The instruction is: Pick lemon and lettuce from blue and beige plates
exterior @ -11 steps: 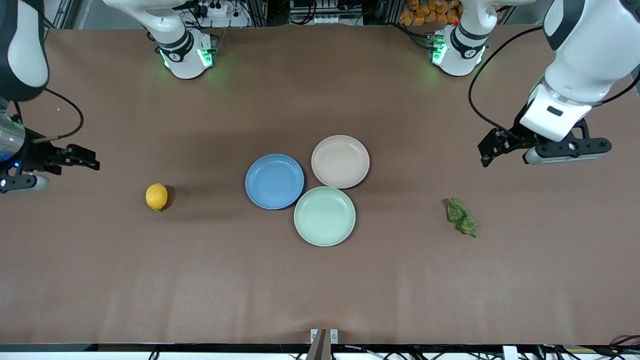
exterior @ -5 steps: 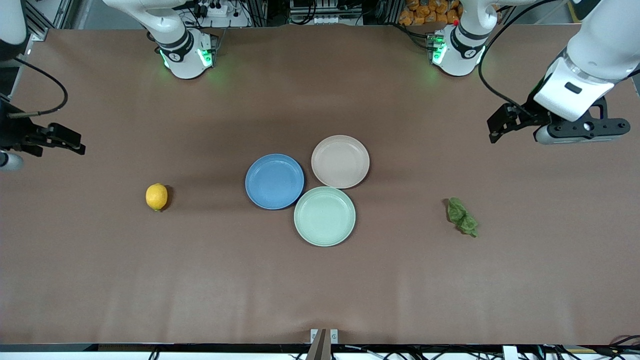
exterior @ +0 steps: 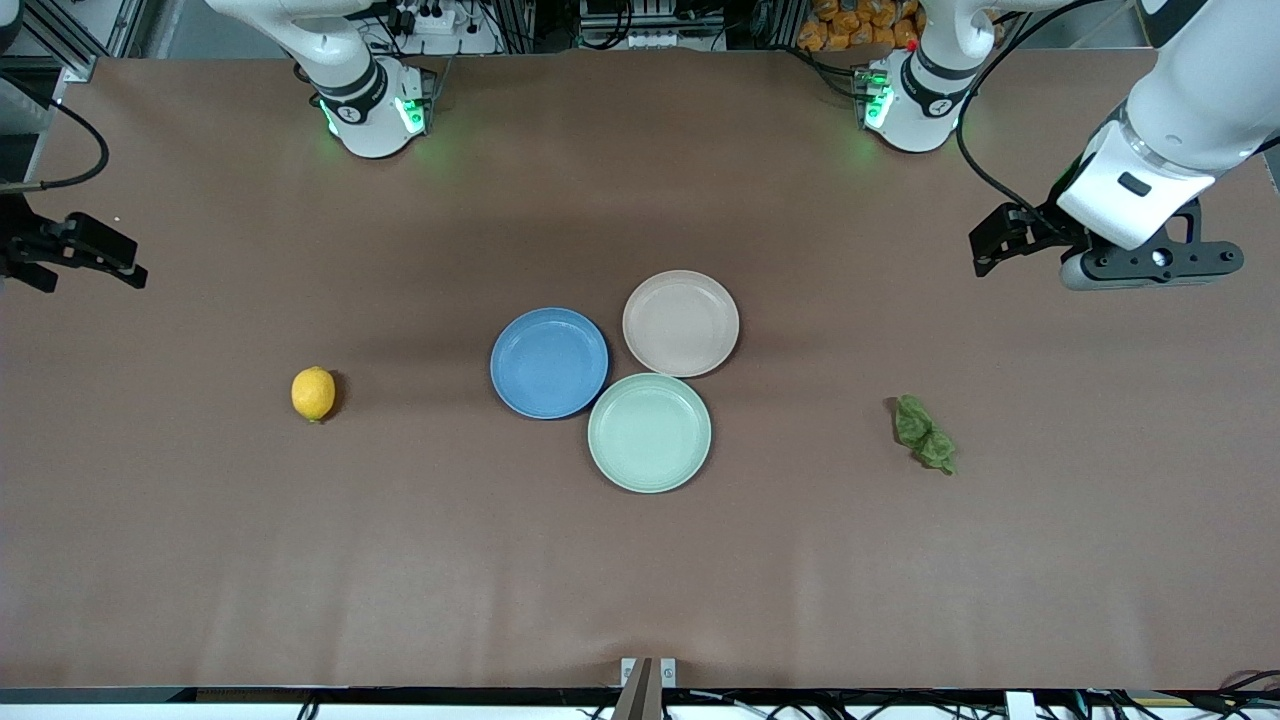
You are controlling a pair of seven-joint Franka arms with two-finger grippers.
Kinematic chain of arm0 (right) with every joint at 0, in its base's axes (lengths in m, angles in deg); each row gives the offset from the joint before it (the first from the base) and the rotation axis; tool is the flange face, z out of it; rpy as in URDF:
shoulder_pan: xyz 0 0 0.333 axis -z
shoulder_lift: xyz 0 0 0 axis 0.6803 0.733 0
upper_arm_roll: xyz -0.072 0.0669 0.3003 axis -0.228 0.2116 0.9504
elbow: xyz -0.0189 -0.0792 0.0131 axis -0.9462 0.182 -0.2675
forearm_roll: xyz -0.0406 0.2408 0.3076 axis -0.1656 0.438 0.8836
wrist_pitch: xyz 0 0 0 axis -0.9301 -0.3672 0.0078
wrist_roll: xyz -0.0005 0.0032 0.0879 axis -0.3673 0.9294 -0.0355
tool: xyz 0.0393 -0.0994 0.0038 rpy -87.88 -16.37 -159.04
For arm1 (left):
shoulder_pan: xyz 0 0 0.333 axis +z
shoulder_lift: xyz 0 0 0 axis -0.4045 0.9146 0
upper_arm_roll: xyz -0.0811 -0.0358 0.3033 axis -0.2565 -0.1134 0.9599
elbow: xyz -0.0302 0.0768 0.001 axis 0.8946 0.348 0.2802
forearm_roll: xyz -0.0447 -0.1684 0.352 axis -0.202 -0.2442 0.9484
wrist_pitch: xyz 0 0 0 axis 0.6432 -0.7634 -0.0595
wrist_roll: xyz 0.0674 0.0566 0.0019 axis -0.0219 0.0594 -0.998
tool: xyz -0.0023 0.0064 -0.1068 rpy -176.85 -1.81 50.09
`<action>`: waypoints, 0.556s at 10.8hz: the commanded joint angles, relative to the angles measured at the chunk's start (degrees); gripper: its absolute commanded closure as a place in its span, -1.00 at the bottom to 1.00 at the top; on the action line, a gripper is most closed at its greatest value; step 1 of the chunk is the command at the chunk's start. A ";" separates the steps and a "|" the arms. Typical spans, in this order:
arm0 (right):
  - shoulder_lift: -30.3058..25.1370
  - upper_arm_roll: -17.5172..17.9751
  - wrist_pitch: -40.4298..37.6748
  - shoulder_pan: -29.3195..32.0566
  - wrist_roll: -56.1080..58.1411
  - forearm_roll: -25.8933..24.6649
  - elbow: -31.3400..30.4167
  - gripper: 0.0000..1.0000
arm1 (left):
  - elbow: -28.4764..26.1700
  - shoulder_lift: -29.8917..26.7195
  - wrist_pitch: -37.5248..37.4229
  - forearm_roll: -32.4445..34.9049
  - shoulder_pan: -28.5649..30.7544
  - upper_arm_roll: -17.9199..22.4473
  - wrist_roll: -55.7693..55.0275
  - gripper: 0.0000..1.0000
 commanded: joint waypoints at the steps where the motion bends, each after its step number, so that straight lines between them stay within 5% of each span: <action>1: 0.14 0.34 -0.14 0.43 -1.23 -0.09 0.21 -1.00 | 1.92 0.62 -1.79 -1.15 -0.09 -0.18 1.45 -1.00; 6: -0.04 0.61 -2.15 -0.53 -4.58 -0.17 0.91 -1.00 | 1.92 0.53 -5.48 -0.01 -0.17 -0.88 2.24 -1.00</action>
